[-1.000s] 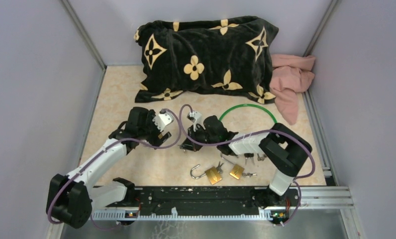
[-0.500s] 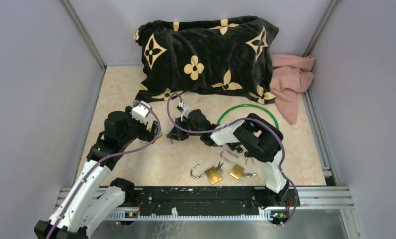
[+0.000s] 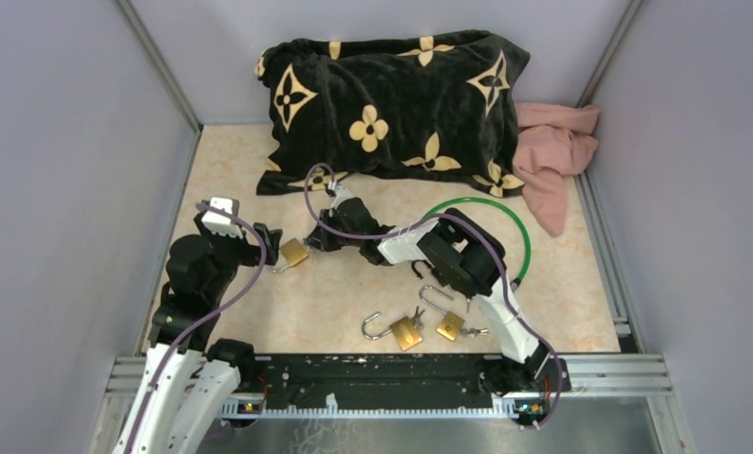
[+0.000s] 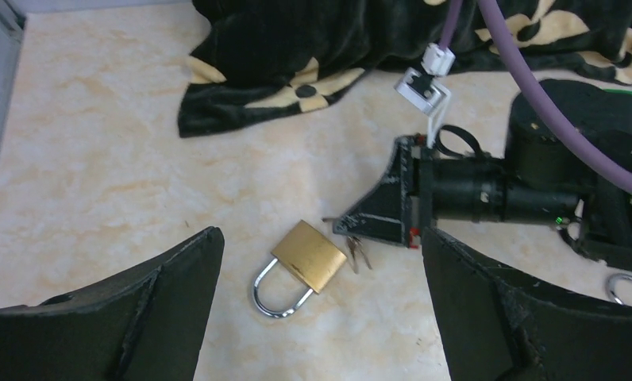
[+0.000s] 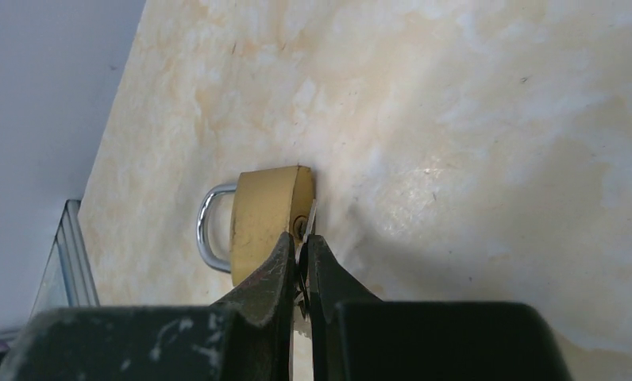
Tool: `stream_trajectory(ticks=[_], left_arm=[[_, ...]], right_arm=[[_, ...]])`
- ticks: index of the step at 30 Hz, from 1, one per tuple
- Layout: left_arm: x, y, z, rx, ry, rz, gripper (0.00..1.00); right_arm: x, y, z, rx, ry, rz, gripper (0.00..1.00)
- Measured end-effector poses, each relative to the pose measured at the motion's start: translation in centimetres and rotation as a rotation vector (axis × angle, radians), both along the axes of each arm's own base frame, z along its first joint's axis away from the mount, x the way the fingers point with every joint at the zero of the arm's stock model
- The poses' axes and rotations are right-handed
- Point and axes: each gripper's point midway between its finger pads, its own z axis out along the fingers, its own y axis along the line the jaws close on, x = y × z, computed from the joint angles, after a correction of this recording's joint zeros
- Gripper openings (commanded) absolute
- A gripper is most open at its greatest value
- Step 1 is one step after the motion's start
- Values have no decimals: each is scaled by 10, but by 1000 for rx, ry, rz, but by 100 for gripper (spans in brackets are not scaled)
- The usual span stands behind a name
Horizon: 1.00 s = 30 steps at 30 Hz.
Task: Lock with the key
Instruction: Place the key at the center of the board.
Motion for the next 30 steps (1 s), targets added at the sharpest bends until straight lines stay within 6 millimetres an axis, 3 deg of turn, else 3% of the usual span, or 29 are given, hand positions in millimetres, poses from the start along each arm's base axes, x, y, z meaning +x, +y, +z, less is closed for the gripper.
stream_trajectory(ticks=[3, 5, 8, 10, 14, 18, 20, 22, 25, 28, 30], left_arm=[[-7, -6, -7, -38, -6, -33, 99], [-14, -9, -13, -58, -14, -54, 99], [-21, -12, -12, -79, -44, -74, 99], [-24, -15, -7, -92, -69, -90, 99], [-26, -19, 1, -106, -99, -114, 99], [-29, -21, 1, -113, -110, -130, 99], [-31, -23, 1, -117, -116, -143, 99], [-33, -26, 2, -122, -125, -161, 99], [-36, -30, 4, -128, -138, -192, 99], [-39, -34, 7, -133, -153, -221, 99], [-41, -36, 8, -135, -159, -233, 99]], right_arm=[[7, -1, -2, -27, 2, -30, 52], [10, -2, -3, -49, -2, -40, 66], [14, -2, 2, -82, -23, -28, 77], [16, -9, 5, -151, -41, -21, 78], [12, -39, 21, -330, -90, -1, 78], [3, -89, 63, -501, -160, -21, 86], [-8, -125, 84, -579, -183, -55, 95], [-25, -168, 93, -664, -183, -83, 98], [-55, -227, 75, -787, -120, -86, 98], [-86, -289, 29, -933, 30, -74, 98], [-100, -318, 7, -1005, 115, -71, 98]])
